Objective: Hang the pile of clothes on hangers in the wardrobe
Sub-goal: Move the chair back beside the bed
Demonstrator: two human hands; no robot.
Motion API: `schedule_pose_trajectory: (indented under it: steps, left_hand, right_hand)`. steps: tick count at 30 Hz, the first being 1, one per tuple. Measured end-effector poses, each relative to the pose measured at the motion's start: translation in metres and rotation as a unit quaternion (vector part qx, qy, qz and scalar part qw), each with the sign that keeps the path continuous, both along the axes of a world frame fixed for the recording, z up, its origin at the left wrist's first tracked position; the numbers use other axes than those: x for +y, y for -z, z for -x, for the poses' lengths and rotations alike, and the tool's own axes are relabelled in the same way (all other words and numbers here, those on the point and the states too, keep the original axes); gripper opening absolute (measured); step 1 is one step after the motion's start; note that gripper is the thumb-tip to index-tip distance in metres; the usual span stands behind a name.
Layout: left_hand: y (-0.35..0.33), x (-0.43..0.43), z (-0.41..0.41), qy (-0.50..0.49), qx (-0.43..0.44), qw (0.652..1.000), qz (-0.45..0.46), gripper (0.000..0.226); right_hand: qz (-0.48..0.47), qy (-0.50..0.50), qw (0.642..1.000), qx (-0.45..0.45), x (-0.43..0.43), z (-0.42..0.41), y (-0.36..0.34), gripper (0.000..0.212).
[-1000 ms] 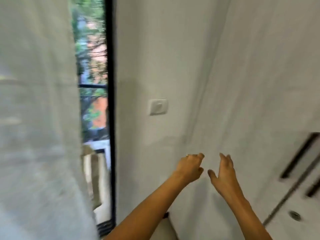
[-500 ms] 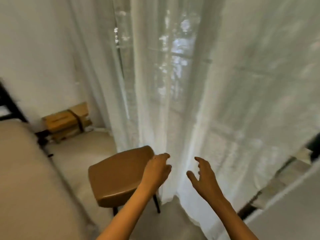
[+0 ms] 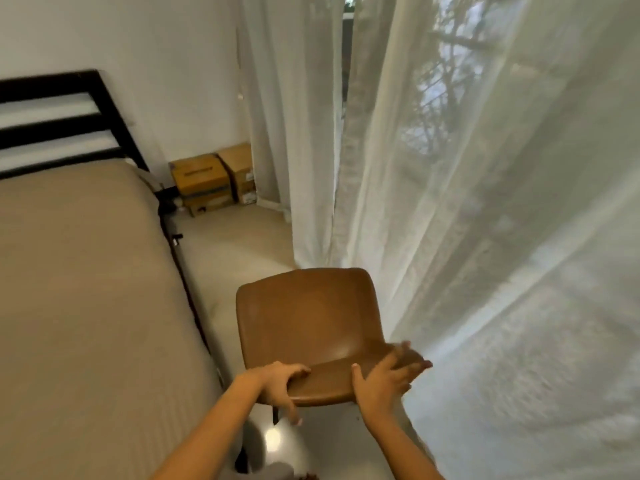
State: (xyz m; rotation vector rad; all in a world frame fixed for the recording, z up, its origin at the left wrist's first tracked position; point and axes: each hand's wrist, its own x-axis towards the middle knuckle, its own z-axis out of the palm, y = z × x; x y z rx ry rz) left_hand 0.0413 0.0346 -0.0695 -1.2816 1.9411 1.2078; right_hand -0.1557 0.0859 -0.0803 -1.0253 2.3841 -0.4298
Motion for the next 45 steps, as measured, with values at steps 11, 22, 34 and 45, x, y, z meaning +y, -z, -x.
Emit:
schedule_pose_trajectory:
  steps: [11, 22, 34, 45]
  left_hand:
    - [0.021, 0.031, 0.021, 0.033, -0.066, 0.984, 0.164, 0.068]
    - [-0.005, 0.041, 0.243, -0.173, -0.025, 0.969, 0.176, 0.061]
    - [0.020, -0.012, 0.393, -0.428, 0.019, 0.903, 0.039, 0.084]
    - [0.032, 0.013, 0.306, -0.102, 0.127, 0.986, 0.027, 0.118]
  right_hand:
    - [0.087, 0.032, 0.981, -0.170, 0.005, 0.030, 0.027, 0.123]
    - [0.055, -0.274, 0.944, -0.177, -0.111, 0.228, -0.008, 0.105]
    - [0.111, -0.232, 0.947, -0.194, -0.169, 0.273, -0.015, 0.080]
    - [-0.027, -0.192, 0.963, -0.189, -0.084, 0.273, 0.011, 0.052]
